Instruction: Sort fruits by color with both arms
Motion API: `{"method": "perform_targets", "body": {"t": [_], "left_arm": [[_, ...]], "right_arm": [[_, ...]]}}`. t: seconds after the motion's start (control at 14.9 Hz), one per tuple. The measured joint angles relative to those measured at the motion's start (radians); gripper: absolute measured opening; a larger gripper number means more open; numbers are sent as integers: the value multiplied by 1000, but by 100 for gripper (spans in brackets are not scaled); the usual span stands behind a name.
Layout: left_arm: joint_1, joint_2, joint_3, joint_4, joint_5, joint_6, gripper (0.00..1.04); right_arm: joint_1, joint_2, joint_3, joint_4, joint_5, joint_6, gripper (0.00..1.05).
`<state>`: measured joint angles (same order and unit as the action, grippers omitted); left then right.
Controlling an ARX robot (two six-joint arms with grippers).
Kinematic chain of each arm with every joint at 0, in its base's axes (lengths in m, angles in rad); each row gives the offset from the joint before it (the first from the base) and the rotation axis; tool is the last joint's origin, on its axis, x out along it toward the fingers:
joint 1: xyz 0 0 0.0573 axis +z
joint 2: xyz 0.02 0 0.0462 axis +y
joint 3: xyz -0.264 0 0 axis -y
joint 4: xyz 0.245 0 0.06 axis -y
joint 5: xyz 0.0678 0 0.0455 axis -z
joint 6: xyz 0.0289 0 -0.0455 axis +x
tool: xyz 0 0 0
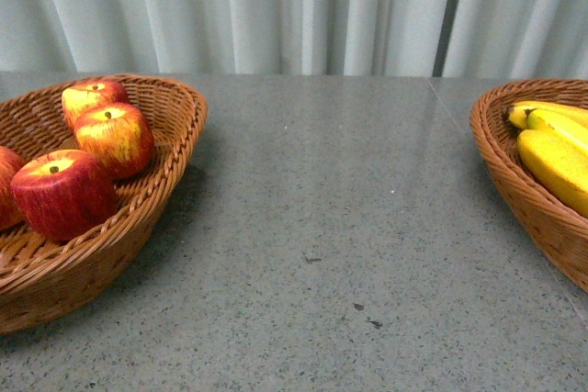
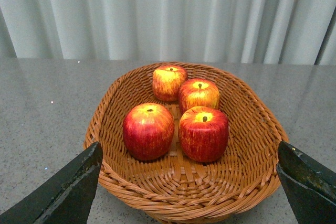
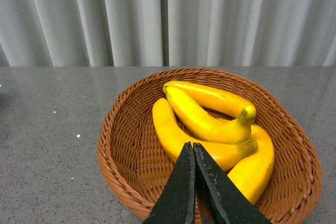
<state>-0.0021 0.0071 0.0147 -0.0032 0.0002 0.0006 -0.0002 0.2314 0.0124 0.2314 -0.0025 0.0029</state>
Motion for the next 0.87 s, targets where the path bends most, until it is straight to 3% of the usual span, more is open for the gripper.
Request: {"method": "perform_targets", "body": {"t": [0.2, 0.27, 0.74, 0.87], "left_arm": [[0, 0, 0, 0, 0, 0, 98], [0, 0, 0, 0, -1, 0, 98], [0, 0, 0, 0, 0, 0, 98], [0, 0, 0, 0, 0, 0, 98]], "right_arm": [[0, -60, 0, -61, 0, 0, 2], [0, -164, 1, -221, -2, 0, 2], [0, -229, 1, -236, 2, 0, 2], [0, -229, 1, -235, 2, 0, 23]]}}
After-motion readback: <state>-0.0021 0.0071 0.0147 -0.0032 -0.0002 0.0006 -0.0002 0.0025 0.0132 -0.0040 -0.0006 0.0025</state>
